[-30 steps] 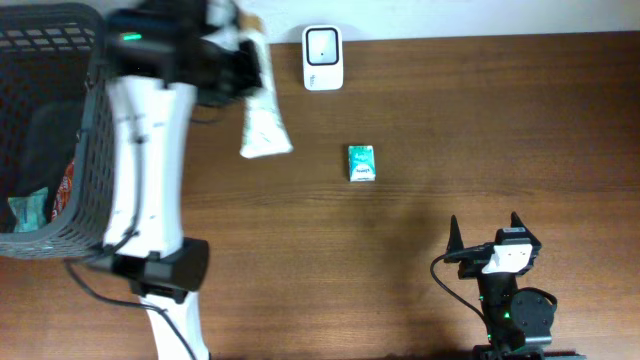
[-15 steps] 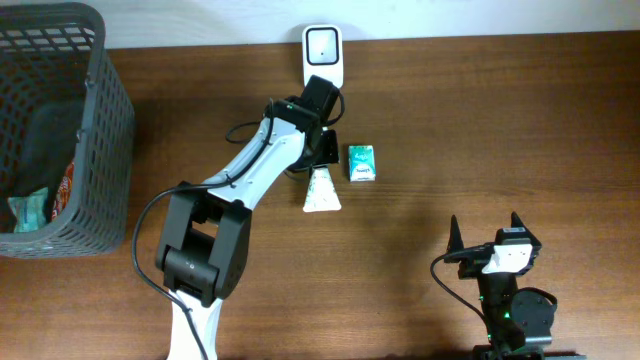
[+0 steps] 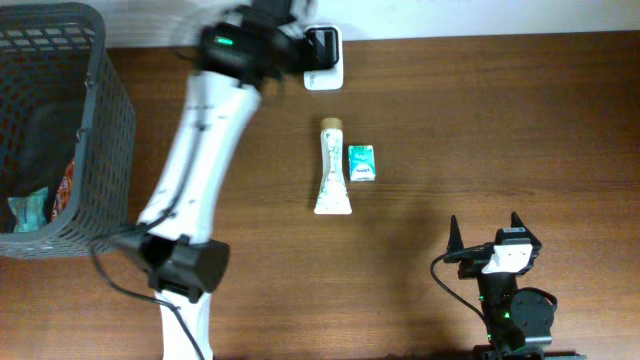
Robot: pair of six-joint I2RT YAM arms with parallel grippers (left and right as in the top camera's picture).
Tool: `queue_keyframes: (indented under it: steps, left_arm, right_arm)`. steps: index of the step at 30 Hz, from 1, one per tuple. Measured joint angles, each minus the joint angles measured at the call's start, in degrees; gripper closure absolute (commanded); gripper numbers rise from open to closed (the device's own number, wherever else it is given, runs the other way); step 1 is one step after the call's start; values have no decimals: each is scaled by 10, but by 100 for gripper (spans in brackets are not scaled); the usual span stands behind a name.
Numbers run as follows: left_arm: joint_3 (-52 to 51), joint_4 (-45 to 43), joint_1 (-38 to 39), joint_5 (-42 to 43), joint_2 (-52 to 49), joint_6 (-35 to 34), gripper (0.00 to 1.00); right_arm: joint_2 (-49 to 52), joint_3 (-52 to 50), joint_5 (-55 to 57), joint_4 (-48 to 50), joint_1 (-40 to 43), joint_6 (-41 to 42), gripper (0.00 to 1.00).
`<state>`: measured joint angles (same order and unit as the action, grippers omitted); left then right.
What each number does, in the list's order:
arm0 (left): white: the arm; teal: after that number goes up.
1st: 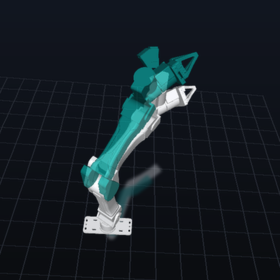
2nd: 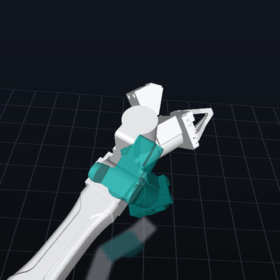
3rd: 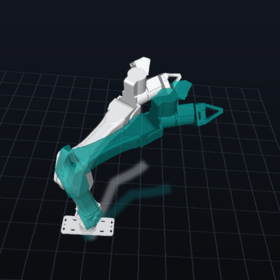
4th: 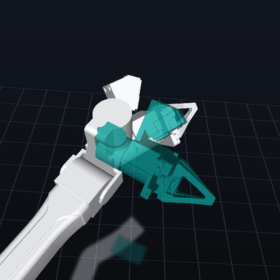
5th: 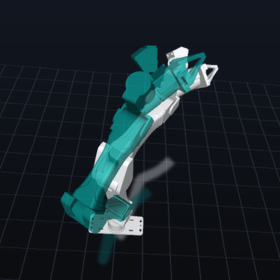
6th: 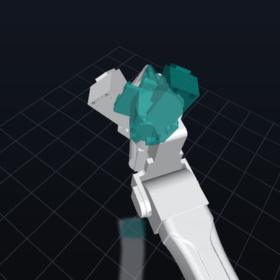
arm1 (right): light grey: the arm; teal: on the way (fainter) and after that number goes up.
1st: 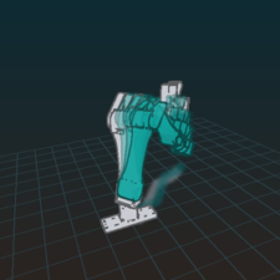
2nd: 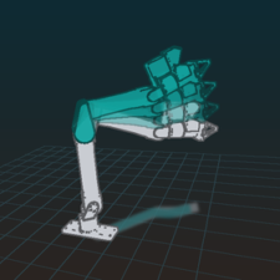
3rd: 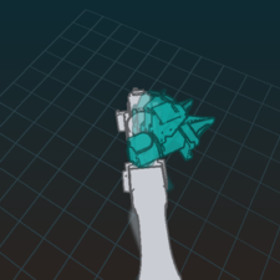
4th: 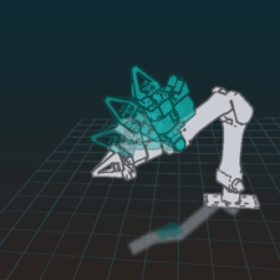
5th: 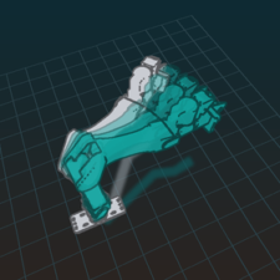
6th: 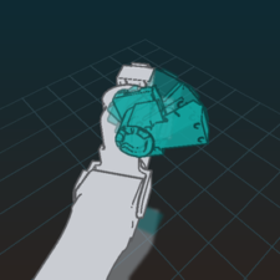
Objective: Scan the item barcode
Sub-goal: 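Place the white tube beside the tissue pack with left gripper, then reach into the basket and grasp the red snack bar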
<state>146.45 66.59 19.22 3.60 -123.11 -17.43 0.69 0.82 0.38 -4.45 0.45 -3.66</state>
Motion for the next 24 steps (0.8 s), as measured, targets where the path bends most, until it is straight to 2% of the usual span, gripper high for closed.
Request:
queue_keyframes:
  steps: [4, 6, 8, 11, 13, 15, 20, 24]
  left_arm:
    - [189, 38, -158, -49, 15, 120, 5]
    - [218, 43, -226, -67, 18, 154, 5]
    - [220, 75, -311, -83, 19, 205, 26]
    - [199, 99, -378, -86, 19, 240, 26]
    - [165, 104, -418, -87, 19, 252, 27]
    - [73, 96, -469, -90, 19, 258, 27]
    - [-140, 29, -515, -89, 17, 275, 34]
    - [-292, -40, -523, -69, 16, 295, 33]
  right_arm:
    - [0, 0, 0, 0, 0, 0, 1]
    - [0, 0, 0, 0, 0, 0, 1]
    - [0, 0, 0, 0, 0, 0, 2]
    - [0, 0, 0, 0, 0, 0, 1]
    - [0, 0, 0, 0, 0, 0, 1]
    - [0, 0, 0, 0, 0, 0, 1]
    - [0, 0, 0, 0, 0, 0, 1]
    - [0, 0, 0, 0, 0, -1, 1]
